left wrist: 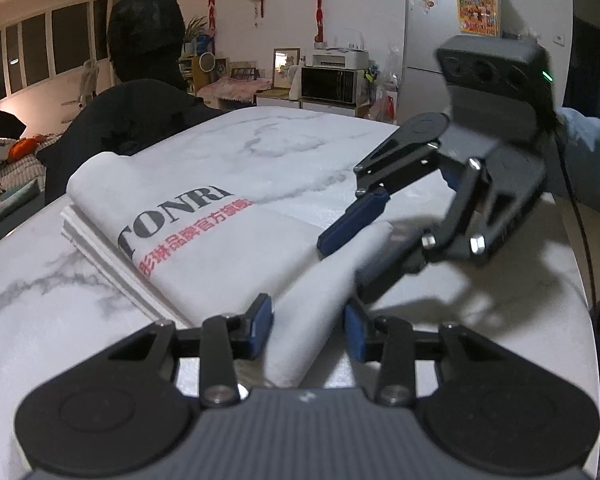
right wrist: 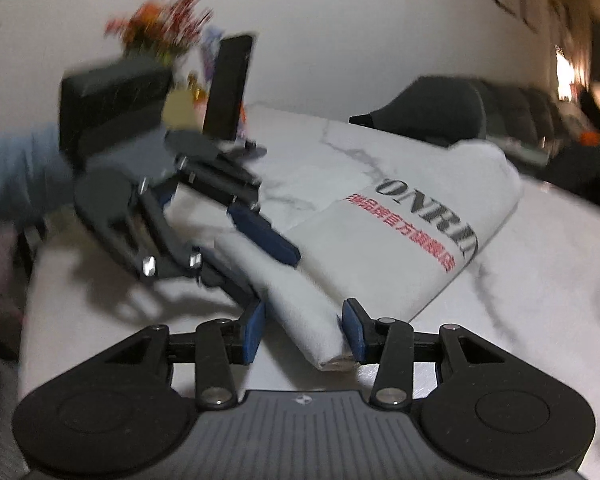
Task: Fold shopping bag
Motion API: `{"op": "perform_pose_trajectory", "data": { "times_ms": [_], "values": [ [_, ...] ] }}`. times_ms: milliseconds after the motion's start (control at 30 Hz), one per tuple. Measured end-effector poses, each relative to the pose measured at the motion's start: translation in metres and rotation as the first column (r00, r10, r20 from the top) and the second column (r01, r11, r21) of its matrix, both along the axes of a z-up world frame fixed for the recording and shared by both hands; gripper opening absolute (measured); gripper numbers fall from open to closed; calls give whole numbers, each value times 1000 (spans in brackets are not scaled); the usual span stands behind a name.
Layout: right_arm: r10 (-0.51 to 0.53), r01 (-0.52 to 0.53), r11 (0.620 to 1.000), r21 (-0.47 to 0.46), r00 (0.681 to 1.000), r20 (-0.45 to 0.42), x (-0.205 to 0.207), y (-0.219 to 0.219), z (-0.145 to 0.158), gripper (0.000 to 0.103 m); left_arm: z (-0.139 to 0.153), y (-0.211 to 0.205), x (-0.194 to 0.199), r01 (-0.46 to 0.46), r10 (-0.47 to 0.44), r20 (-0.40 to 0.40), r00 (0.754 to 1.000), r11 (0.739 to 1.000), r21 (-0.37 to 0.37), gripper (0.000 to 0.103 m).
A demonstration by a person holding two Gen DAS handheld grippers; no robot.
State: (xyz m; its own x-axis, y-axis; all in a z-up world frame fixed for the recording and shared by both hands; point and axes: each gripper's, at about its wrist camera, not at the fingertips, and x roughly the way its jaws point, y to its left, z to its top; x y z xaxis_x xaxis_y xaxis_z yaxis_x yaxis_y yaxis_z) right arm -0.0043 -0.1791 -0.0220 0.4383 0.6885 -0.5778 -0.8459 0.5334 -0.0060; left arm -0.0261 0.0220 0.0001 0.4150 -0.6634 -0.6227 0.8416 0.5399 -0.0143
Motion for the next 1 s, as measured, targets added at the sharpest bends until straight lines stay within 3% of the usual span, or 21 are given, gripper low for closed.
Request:
{"op": "perform_pose_trajectory", "data": {
  "times_ms": [67,167,333,500,1000],
  "values": [
    [9,-5,998,-70,998,56,-7,9,1,42,-1,2,0,-6,5,-2,1000,1000,-8,36],
    [-2,10,994,-108,998,68,-9,14,3,38,-1,4,-1,-13,13,0,1000,1000,-19,36],
    [-47,47,996,-77,999,3,0,10,3,36,0,5,-7,-28,28,22,999,1000,-10,36],
    [-87,84,996,-42,994,-74,5,8,5,36,1,8,-5,-62,60,-28,998,997,-48,35],
    [-83,90,996,22,973,-214,-32,-7,9,36,5,19,-44,-29,22,-87,996,996,-81,36]
  ]
}}
